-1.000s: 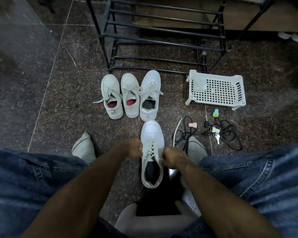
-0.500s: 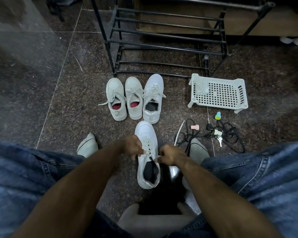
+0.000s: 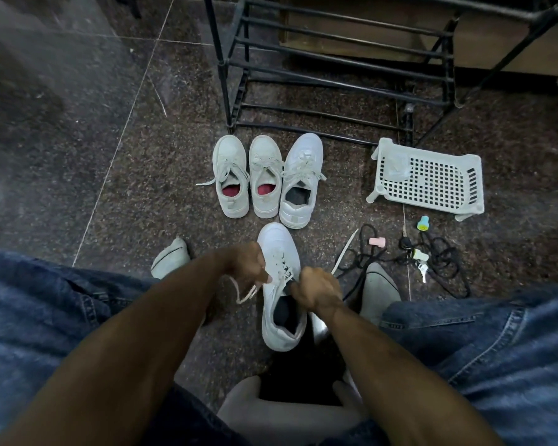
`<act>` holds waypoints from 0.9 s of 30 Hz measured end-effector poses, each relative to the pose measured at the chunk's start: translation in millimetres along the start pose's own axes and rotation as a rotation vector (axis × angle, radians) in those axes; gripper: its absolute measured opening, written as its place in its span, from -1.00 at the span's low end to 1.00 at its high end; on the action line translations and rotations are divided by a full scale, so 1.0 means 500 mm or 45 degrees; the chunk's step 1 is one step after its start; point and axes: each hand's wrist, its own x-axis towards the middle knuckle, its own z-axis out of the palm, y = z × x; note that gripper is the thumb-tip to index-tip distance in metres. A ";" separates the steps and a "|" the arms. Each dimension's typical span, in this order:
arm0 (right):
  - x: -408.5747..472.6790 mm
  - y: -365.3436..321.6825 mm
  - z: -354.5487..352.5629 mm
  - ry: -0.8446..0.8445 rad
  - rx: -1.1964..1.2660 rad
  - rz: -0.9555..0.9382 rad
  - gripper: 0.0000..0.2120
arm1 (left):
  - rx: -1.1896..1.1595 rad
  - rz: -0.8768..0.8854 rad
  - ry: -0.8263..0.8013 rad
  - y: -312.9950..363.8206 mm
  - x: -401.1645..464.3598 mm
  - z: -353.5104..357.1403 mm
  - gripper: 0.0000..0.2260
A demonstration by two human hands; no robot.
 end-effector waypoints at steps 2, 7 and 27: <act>0.005 0.003 -0.008 -0.028 0.018 0.005 -0.55 | -0.034 -0.043 -0.035 0.001 -0.011 -0.030 -0.83; 0.008 0.019 0.006 -0.189 0.001 -0.089 -0.68 | -0.054 -0.131 0.055 -0.002 -0.011 -0.040 -0.83; 0.051 0.025 -0.185 -0.676 0.114 -0.181 -0.89 | -0.962 -0.137 0.172 -0.017 -0.038 -0.053 -0.83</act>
